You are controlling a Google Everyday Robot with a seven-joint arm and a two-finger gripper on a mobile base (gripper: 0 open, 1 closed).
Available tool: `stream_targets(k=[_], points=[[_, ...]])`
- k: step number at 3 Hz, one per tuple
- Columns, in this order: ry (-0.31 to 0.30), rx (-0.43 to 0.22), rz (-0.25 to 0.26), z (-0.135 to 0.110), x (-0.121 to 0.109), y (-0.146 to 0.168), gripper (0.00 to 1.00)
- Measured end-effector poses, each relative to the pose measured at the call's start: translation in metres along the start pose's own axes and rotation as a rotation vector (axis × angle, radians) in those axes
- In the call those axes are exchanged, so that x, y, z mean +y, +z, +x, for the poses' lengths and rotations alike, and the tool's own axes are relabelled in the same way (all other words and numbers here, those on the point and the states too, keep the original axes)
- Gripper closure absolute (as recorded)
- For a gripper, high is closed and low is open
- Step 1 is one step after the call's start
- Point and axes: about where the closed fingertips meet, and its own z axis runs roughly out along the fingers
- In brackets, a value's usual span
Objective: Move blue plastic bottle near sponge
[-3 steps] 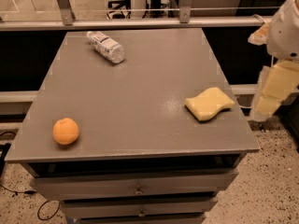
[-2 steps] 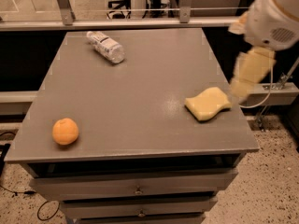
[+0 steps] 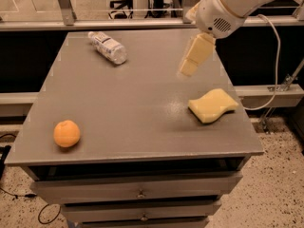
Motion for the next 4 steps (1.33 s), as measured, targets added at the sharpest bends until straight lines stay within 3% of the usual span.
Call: stream_targets(k=[1, 3, 4], points=[[0.015, -0.017, -0.002, -0.004, -0.002, 0.005, 0.0], [0.245, -0.258, -0.052, -0.063, -0.044, 0.087, 0.0], [0.362, -0.359, -0.062, -0.107, -0.073, 0.132, 0.0]])
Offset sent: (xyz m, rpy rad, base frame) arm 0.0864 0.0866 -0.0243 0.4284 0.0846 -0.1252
